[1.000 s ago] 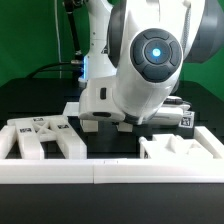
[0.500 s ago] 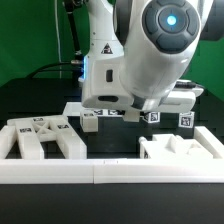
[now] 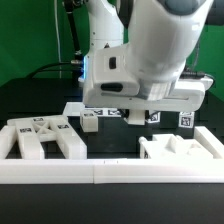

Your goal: Assemble chair

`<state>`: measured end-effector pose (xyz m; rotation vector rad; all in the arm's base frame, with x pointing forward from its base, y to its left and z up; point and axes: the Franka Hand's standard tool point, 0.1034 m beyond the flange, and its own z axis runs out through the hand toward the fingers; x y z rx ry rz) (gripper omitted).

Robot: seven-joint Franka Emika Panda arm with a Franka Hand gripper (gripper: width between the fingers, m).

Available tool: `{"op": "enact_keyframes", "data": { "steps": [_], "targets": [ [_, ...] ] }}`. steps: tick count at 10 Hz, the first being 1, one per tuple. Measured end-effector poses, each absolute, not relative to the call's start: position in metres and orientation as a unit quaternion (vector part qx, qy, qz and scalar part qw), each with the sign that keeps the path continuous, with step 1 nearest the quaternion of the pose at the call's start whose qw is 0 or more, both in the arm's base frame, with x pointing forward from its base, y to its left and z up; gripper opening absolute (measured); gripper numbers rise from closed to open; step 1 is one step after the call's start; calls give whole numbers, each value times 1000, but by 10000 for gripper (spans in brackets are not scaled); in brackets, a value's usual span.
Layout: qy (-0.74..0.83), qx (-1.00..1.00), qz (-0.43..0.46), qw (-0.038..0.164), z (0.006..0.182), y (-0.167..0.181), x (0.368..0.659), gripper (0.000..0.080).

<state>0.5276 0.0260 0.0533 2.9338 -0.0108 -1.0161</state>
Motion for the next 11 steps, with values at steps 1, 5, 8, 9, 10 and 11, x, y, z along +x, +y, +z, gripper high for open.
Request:
{"op": "enact_keyframes", "data": {
  "steps": [1,5,8,9,10,11],
  "targets": [
    [-3,957,-290,17,54,27,531,291],
    [-6,982,-189,14,92,42,558,291],
    [-10,994,-106,11,97,47,572,291],
    [-9,998,-65,8,96,47,576,291],
    [-8,1000,-19,6,96,49,578,291],
    [-7,1000,-2,5,94,49,577,291]
  ]
}}
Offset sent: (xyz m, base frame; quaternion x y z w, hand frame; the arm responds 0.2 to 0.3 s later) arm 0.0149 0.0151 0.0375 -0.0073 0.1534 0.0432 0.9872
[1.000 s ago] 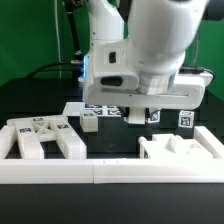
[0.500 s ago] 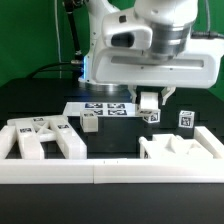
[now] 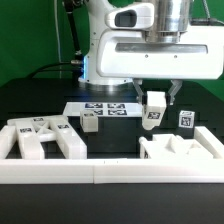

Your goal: Assemble chair

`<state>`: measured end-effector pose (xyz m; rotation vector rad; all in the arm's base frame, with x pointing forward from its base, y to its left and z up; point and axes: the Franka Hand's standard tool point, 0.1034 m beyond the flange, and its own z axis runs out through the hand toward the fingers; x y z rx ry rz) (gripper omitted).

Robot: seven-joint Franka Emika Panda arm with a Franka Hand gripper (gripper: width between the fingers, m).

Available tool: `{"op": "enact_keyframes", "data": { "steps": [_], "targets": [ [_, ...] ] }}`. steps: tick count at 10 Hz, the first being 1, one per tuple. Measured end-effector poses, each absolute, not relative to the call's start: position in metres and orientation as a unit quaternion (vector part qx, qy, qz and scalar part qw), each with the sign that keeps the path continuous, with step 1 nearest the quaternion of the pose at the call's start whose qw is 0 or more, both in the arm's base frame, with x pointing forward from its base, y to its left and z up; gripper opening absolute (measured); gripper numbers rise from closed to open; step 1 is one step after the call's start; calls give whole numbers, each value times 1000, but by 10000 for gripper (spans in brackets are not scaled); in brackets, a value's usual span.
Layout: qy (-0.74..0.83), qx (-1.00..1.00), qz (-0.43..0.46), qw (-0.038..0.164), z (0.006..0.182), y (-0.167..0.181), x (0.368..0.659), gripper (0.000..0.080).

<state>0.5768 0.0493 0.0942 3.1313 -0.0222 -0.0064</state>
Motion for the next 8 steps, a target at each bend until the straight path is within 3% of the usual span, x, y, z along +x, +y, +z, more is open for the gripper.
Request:
{"op": "enact_keyframes", "data": {
  "steps": [3,8],
  "targets": [
    [-2,991,132,-7,117,68,599,291],
    [3,989,146,-8,116,74,599,291]
  ]
}}
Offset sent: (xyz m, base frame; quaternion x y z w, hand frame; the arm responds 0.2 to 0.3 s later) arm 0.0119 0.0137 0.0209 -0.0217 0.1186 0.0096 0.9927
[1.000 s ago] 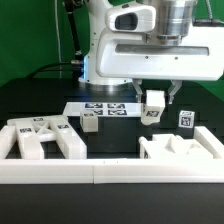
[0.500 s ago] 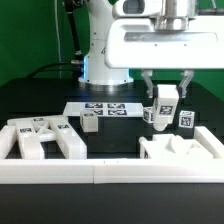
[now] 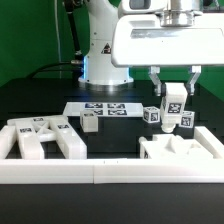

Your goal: Assemble chair

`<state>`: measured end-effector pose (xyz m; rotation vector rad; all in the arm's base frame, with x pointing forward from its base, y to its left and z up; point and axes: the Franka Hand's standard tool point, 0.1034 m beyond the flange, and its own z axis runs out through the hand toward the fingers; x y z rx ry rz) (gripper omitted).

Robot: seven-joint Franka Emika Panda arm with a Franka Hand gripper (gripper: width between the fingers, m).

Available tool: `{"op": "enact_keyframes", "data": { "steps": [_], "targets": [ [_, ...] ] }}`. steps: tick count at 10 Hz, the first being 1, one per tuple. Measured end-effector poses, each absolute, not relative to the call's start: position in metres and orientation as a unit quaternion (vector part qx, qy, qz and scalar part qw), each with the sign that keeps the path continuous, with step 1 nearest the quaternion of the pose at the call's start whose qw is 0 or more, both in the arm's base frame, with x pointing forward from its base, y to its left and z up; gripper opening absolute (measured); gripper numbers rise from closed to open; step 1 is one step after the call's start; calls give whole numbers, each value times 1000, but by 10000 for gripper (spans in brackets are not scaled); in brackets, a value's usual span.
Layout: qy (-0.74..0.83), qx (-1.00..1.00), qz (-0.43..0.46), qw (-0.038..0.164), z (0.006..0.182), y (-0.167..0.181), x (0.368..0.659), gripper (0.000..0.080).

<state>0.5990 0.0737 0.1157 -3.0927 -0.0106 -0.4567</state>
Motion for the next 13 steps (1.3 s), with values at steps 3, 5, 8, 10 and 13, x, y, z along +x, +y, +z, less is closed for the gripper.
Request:
{"op": "enact_keyframes", "data": {
  "steps": [3,5,8,10,13],
  "targets": [
    [-12,-988,-153,12,121,88,606,291],
    [-12,-986,-167,15,122,96,612,291],
    [-18,-970,-241,22,122,102,616,291],
    [-28,-965,-259,24,117,112,616,291],
    [-50,-965,-258,17,111,112,619,291]
  ]
}}
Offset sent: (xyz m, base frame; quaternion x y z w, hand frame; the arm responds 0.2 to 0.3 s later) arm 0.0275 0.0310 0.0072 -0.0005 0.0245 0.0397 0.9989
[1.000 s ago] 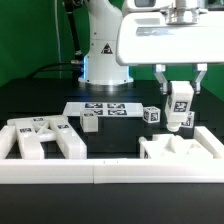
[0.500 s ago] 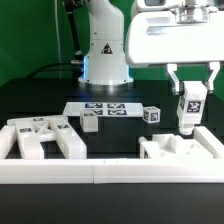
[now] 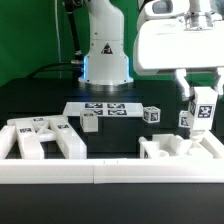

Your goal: Assemble chair

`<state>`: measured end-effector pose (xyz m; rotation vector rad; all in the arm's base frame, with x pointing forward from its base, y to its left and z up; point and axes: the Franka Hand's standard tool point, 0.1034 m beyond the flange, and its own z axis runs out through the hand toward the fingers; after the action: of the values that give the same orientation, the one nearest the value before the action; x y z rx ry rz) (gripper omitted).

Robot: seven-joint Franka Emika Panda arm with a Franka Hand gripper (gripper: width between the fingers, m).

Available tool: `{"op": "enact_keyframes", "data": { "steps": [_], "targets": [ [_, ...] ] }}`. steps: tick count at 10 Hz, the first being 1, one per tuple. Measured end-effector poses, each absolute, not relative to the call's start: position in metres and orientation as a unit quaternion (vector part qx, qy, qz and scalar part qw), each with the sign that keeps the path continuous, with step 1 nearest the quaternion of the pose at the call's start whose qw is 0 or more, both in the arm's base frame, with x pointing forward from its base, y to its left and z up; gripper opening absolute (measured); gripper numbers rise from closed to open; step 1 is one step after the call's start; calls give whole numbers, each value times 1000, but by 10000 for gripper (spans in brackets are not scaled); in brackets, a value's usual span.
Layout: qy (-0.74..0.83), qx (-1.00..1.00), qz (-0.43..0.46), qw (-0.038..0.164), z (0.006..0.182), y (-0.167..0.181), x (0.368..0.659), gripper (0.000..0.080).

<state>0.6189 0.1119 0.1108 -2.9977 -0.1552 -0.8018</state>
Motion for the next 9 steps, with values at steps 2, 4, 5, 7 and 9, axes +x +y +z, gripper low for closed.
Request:
{"op": "enact_keyframes", "data": {
  "steps": [2,4,5,7,9],
  "targets": [
    [-62,-965,-255,13,102,112,620,291],
    [-62,-965,-255,13,98,113,623,291],
    [-63,-964,-256,13,98,115,627,291],
    [-65,-965,-255,13,94,116,628,291],
    [-66,-965,-253,12,88,116,629,291]
  ]
}}
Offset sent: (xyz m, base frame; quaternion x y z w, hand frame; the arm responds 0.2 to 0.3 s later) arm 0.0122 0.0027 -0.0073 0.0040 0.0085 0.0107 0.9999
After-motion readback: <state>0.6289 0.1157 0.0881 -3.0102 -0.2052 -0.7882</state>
